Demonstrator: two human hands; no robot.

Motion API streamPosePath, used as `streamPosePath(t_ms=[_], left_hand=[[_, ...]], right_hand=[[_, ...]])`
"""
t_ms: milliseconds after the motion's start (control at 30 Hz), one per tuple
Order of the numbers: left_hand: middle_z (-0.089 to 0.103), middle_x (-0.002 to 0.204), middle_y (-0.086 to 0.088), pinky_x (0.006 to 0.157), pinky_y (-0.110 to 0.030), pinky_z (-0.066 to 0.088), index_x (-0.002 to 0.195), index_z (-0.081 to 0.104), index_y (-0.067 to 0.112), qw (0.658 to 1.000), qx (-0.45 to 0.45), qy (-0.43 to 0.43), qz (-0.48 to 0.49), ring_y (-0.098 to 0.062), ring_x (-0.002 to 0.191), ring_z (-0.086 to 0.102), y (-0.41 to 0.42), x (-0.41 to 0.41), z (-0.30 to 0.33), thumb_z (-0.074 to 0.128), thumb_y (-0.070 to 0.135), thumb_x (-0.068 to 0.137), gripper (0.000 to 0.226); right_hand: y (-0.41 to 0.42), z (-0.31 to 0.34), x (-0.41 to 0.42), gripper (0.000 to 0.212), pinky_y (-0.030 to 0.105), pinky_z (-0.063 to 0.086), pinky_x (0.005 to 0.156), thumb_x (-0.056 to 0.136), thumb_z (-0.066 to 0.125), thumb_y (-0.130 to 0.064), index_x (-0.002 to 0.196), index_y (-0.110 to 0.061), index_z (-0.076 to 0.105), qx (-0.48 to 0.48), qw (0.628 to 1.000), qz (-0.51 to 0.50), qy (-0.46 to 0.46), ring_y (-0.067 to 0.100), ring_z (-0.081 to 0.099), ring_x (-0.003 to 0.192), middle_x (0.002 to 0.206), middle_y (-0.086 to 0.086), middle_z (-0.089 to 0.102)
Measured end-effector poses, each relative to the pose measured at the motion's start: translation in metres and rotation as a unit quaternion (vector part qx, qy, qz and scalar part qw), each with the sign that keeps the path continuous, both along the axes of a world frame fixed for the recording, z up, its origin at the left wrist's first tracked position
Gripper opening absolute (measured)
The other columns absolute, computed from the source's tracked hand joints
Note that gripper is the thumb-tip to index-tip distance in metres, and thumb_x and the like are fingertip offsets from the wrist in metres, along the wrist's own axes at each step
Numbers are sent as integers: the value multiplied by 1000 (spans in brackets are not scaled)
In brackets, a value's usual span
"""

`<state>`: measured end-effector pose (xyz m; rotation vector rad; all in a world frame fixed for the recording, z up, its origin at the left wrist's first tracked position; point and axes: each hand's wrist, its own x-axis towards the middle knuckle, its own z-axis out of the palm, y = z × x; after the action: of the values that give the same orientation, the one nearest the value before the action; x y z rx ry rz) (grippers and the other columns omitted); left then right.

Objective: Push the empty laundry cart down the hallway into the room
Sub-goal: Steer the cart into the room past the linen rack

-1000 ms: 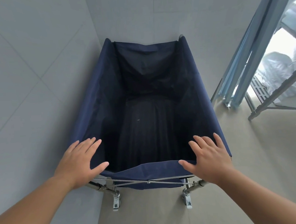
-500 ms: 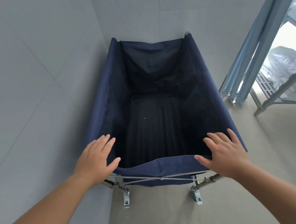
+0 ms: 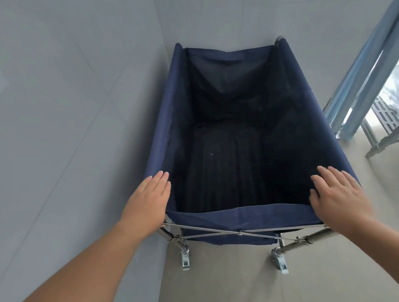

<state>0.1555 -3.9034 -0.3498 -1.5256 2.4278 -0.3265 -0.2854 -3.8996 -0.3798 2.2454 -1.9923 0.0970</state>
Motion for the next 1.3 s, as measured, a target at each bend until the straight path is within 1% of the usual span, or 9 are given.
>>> streamPosePath(t_ms=[133,267,367,500,700,833,967,1100,1300], left_hand=[[58,130,-24,100,-47,44,120,62,-5,1000,-11,-16,-6,-36,122,54,1,6,-3,21,11,75,62],[56,134,-20,105,-45,40,124,59,-1,999,-24,-27,1,-33,126,52,2,12,-3,41,9,73,55],[59,130,-22,101,-47,44,120,63,-3,999,-30,-10,10,-34,122,55,1,16,-2,38,7,73,54],[58,130,-24,101,-52,43,119,62,-4,1000,-17,4,25,-37,123,53,0,22,-3,65,-4,63,56],[59,128,-25,97,-57,44,116,63,-6,999,-9,10,39,-38,121,55,-3,32,-4,70,-10,54,63],[55,133,-24,98,-58,42,119,62,-4,999,-5,8,49,-38,126,50,-5,39,-7,70,-11,55,65],[49,140,-22,103,-56,38,125,58,-2,998,-5,1,56,-35,132,44,-7,44,-7,67,-9,60,66],[50,139,-23,101,-57,39,124,60,-2,998,-3,3,59,-37,132,45,-8,47,-8,68,-11,57,67],[33,153,-18,111,-52,25,138,48,6,998,1,-6,67,-31,143,26,-11,51,-9,59,-6,70,70]], right_hand=[[1,0,5,44,50,30,107,86,39,-31,108,0,62,9,1000,-2,-1,43,49,120,125,22,59],[3,-1,11,42,48,29,108,85,44,-30,110,-1,62,1,1000,3,-4,43,51,120,126,22,60],[3,1,19,30,51,39,101,89,55,-21,108,0,63,0,1000,8,-5,43,55,116,125,23,62],[6,4,28,30,52,49,90,82,72,-20,103,1,64,19,1000,1,-4,42,60,108,122,22,64],[7,7,40,32,50,50,85,87,65,-32,101,-3,64,31,999,13,13,40,62,101,118,18,66],[6,7,45,37,48,49,87,95,48,-38,102,-4,63,28,999,14,14,38,61,103,118,17,66],[5,9,50,49,47,47,90,92,36,-47,102,-6,61,42,999,12,18,36,60,105,117,16,66],[3,11,55,50,46,47,91,92,35,-48,100,-6,61,50,999,4,18,36,60,105,116,16,66],[3,11,59,46,47,46,92,93,40,-45,100,-5,62,55,998,-2,12,38,59,106,116,16,66]])
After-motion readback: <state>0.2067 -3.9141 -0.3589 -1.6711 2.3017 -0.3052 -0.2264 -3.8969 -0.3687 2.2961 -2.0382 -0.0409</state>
